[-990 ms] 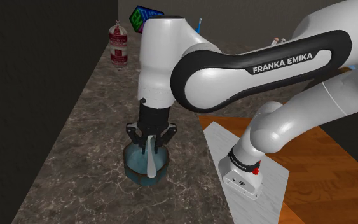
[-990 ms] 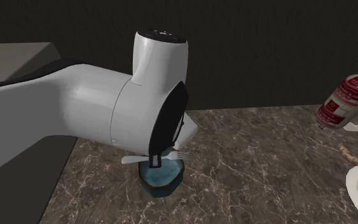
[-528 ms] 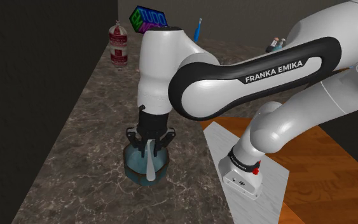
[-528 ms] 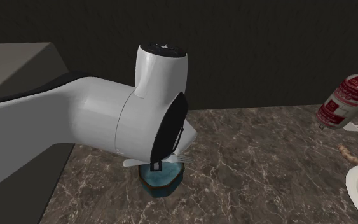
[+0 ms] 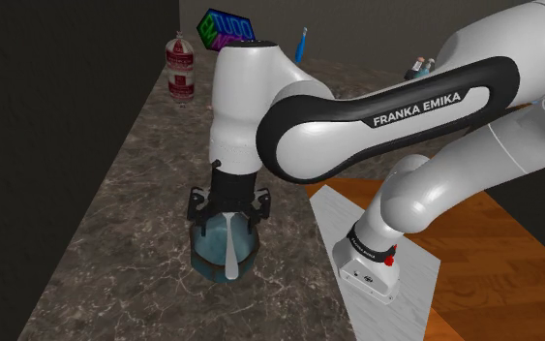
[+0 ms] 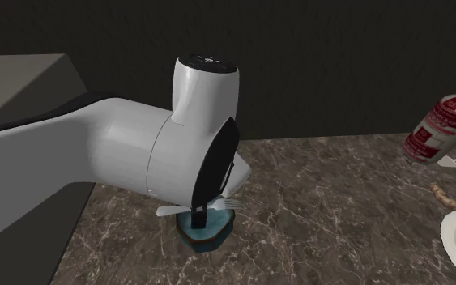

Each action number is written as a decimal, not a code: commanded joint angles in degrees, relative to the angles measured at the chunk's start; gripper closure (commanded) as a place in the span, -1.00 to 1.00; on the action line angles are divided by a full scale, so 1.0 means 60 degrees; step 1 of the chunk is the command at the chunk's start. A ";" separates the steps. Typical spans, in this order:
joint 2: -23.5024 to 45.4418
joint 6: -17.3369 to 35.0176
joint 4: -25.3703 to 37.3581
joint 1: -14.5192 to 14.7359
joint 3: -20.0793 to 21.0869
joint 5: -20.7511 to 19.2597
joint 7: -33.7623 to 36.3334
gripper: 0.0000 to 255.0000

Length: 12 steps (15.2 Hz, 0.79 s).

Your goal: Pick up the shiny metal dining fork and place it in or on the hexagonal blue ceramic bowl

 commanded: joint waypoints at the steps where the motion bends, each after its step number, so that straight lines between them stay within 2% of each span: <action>1: 0.0000 0.0000 0.0000 0.0000 0.0000 0.0000 0.0000 -1.00; 5: -0.0494 -0.1334 0.0805 -0.0018 -0.0573 -0.0211 -0.0008 -1.00; 12: -0.0493 -0.1334 0.0805 -0.0016 -0.0574 -0.0212 -0.0007 -1.00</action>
